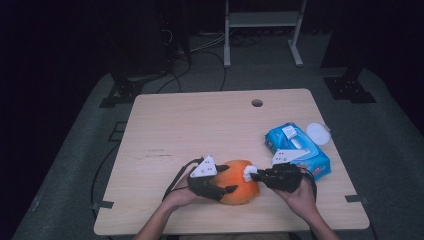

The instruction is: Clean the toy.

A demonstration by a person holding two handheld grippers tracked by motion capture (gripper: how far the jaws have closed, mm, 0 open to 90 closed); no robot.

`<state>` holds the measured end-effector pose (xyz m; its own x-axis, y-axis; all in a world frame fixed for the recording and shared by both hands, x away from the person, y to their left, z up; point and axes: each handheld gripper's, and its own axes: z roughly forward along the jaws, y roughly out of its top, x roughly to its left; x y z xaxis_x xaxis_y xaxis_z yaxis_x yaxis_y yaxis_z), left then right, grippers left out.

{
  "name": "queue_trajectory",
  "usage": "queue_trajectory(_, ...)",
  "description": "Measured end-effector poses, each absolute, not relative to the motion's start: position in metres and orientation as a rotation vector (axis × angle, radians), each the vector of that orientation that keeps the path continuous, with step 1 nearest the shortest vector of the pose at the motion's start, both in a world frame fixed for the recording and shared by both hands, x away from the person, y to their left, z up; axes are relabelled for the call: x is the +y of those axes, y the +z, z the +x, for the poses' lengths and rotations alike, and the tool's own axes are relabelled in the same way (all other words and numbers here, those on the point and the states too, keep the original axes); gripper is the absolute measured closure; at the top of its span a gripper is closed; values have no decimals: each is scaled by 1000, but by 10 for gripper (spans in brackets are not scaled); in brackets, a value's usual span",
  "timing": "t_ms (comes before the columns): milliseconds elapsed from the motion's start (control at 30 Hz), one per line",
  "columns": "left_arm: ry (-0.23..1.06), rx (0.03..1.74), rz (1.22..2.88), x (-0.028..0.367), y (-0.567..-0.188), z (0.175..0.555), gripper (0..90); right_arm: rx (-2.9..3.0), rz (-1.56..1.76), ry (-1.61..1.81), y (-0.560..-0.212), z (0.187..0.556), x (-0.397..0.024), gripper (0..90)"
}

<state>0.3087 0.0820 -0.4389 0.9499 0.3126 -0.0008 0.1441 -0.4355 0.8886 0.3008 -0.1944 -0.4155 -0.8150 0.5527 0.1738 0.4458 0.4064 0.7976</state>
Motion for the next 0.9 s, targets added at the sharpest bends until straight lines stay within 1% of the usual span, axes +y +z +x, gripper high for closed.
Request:
queue_trajectory(100,195,306,2030,82,-439,307,293,2551,969,1399,-423,306,-203,807)
queue_trajectory(367,169,259,2043,85,-439,304,293,2558,989,1356,-427,307,-207,806)
queue_trajectory(900,166,245,2044,83,-440,301,291,2570,1035,1333,-431,311,-209,806)
